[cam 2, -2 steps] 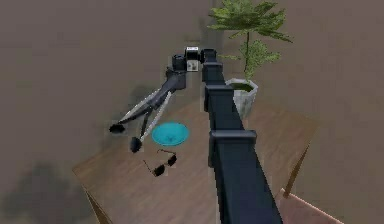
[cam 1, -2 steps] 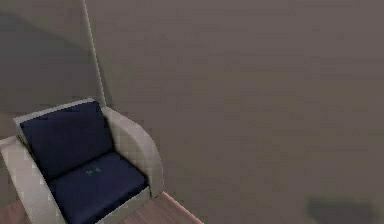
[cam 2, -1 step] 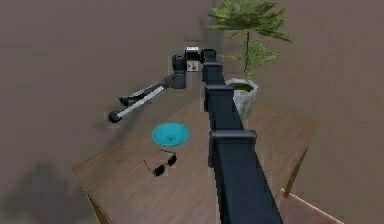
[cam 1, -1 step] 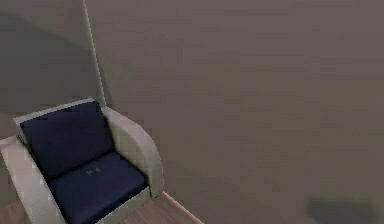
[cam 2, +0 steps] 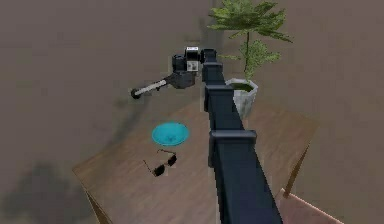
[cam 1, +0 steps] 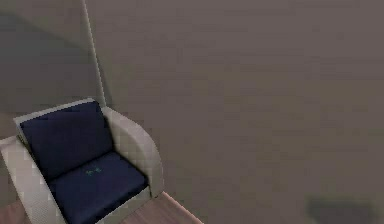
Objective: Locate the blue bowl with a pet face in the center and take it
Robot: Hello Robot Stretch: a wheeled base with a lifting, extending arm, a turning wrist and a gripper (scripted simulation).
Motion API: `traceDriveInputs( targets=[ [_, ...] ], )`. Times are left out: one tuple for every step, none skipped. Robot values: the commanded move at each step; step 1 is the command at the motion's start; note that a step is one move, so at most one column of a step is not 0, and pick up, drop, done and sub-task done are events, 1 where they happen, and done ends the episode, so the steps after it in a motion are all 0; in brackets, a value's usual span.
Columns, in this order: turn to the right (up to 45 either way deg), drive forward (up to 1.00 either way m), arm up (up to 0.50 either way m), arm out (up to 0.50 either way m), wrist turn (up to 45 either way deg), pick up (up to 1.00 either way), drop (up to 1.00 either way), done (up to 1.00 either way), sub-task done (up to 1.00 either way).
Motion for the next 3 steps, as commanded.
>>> traceDriveInputs(
  targets=[
    [0.0, 0.00, 0.00, 0.00, 18.0, 0.00, 0.00, 0.00, 0.00],
    [0.0, 0.00, -0.30, 0.00, 0.0, 0.00, 0.00, 0.00, 0.00],
    [0.0, 0.00, 0.00, 0.00, 0.0, 1.00, 0.00, 0.00, 0.00]
  ],
)
